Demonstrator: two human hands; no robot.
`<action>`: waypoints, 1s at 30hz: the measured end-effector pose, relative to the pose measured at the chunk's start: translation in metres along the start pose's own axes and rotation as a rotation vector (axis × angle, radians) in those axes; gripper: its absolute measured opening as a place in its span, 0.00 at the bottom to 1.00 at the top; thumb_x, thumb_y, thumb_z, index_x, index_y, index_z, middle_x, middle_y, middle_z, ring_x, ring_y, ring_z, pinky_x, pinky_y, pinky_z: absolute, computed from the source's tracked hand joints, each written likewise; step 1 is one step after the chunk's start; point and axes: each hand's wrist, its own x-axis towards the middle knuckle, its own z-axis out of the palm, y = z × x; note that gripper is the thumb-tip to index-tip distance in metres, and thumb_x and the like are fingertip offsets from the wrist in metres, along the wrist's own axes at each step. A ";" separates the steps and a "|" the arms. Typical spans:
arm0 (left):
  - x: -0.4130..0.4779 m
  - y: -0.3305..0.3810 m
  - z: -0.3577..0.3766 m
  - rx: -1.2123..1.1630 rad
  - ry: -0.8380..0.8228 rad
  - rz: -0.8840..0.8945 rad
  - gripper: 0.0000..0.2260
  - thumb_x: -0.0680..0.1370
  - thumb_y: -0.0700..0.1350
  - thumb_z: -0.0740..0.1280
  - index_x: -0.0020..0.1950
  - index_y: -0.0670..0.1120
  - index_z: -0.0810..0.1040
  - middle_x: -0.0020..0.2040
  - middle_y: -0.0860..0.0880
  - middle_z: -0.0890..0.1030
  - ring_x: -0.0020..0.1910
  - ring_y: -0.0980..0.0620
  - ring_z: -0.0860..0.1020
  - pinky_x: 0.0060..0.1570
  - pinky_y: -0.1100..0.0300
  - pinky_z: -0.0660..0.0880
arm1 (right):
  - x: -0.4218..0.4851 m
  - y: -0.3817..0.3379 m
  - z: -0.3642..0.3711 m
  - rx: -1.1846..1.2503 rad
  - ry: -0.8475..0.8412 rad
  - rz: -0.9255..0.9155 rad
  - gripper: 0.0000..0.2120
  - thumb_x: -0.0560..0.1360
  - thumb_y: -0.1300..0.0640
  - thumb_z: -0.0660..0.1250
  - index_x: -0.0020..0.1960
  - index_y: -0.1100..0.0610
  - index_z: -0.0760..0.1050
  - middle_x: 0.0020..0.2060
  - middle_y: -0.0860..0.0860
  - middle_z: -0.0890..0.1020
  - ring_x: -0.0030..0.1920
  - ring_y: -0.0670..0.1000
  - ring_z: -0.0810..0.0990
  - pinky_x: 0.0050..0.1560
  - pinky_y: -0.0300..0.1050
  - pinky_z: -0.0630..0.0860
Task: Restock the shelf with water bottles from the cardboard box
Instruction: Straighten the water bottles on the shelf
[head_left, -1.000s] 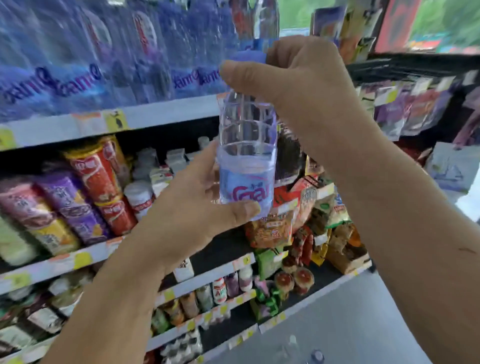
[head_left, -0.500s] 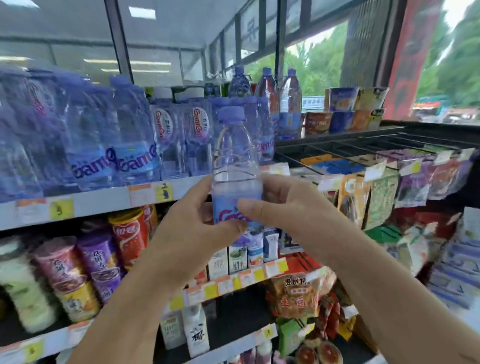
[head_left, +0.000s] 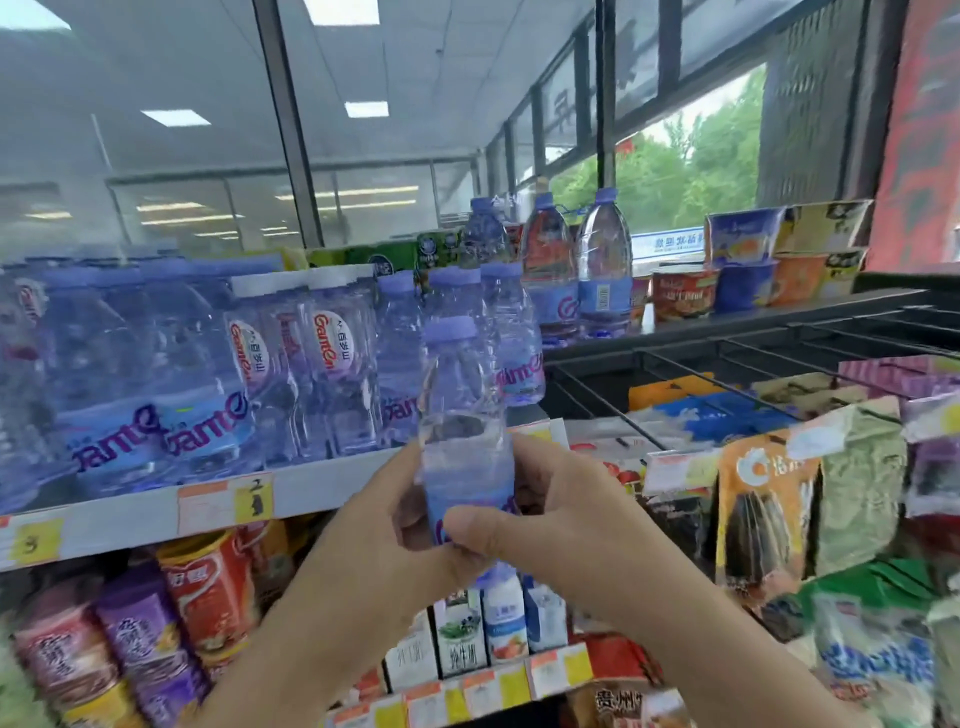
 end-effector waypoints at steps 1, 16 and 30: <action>0.010 0.002 0.006 0.014 0.010 0.001 0.26 0.73 0.40 0.75 0.67 0.58 0.74 0.58 0.55 0.83 0.55 0.55 0.82 0.48 0.61 0.79 | 0.005 0.002 -0.010 -0.004 0.005 -0.008 0.14 0.72 0.53 0.76 0.56 0.45 0.80 0.47 0.42 0.86 0.49 0.43 0.84 0.56 0.48 0.81; 0.059 0.006 0.018 0.150 0.016 -0.057 0.20 0.76 0.47 0.71 0.62 0.67 0.74 0.56 0.61 0.82 0.53 0.67 0.80 0.49 0.72 0.76 | 0.102 0.017 -0.093 -0.086 0.235 -0.044 0.17 0.69 0.48 0.78 0.44 0.40 0.68 0.42 0.35 0.79 0.40 0.35 0.80 0.45 0.36 0.74; 0.070 -0.009 0.014 0.164 -0.033 -0.086 0.19 0.75 0.46 0.70 0.63 0.64 0.74 0.55 0.60 0.83 0.53 0.65 0.81 0.47 0.73 0.75 | 0.115 0.056 -0.080 -0.225 0.222 -0.009 0.18 0.71 0.50 0.77 0.59 0.45 0.78 0.47 0.39 0.85 0.47 0.39 0.83 0.54 0.45 0.80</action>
